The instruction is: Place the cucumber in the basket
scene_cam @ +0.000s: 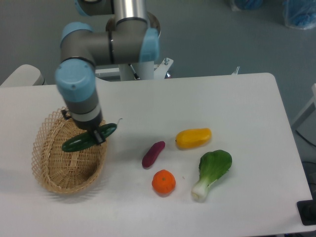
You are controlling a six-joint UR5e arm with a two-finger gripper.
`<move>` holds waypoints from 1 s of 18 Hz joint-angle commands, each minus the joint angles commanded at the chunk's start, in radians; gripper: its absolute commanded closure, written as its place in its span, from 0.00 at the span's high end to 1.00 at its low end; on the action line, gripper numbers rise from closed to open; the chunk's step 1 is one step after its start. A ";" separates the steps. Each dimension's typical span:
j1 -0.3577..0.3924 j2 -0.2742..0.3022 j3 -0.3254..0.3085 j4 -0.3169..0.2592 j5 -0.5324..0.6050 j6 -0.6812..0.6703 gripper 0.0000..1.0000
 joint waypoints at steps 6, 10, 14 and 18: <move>-0.049 -0.029 -0.032 0.029 0.000 -0.100 0.20; -0.052 -0.037 -0.032 0.028 -0.002 -0.121 0.38; -0.051 -0.035 -0.029 0.032 -0.002 -0.121 1.00; -0.045 -0.029 -0.019 0.045 -0.003 -0.121 1.00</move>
